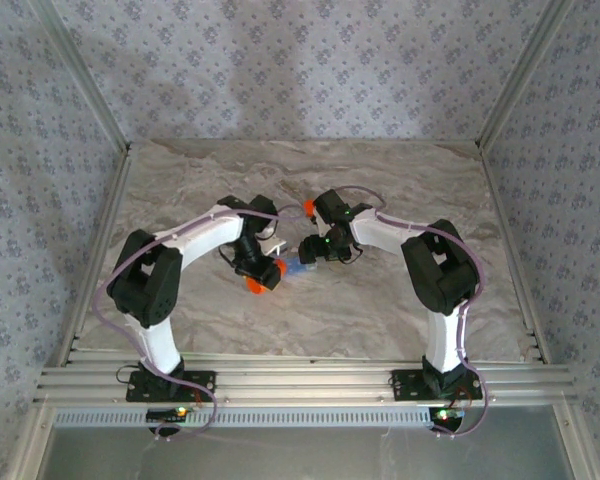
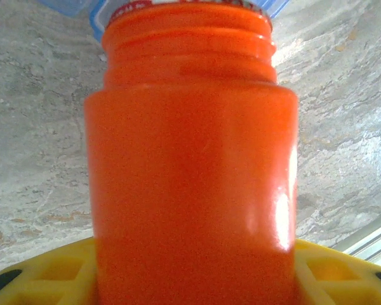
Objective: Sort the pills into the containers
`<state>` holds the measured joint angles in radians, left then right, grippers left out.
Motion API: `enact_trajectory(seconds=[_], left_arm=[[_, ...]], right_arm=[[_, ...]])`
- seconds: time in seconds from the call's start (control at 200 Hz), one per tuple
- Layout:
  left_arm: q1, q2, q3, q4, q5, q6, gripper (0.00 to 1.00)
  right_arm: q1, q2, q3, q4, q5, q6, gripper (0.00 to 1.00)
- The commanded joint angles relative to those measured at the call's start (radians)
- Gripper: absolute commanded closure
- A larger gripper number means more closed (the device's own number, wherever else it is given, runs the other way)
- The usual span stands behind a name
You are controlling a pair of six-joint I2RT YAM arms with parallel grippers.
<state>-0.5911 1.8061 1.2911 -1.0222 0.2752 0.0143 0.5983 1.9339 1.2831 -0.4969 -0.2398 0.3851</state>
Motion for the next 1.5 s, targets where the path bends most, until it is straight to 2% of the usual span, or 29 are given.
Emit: enact_trajectory(seconds=[0.0,0.645,0.915,1.16,1.494], left_arm=[[-0.001,-0.067,-0.039,0.045,-0.011,-0.020,1.00],[0.001,-0.245,-0.250,0.338,0.047,-0.080,1.00],[0.000,-0.411,-0.402,0.575,0.052,-0.135,1.00],[-0.004,-0.571,-0.494,0.761,-0.007,-0.194,1.00],[-0.028,-0.662,-0.430,0.933,-0.128,-0.187,1.00]], right_arm=[[0.015,0.041,0.006,-0.021,-0.036,0.021,0.26],[-0.033,-0.046,0.048,-0.073,-0.102,0.060,0.26],[-0.076,-0.112,0.067,-0.099,-0.115,0.106,0.26],[-0.128,-0.181,0.063,-0.140,-0.099,0.143,0.26],[-0.208,-0.204,0.090,-0.129,-0.073,0.155,0.26]])
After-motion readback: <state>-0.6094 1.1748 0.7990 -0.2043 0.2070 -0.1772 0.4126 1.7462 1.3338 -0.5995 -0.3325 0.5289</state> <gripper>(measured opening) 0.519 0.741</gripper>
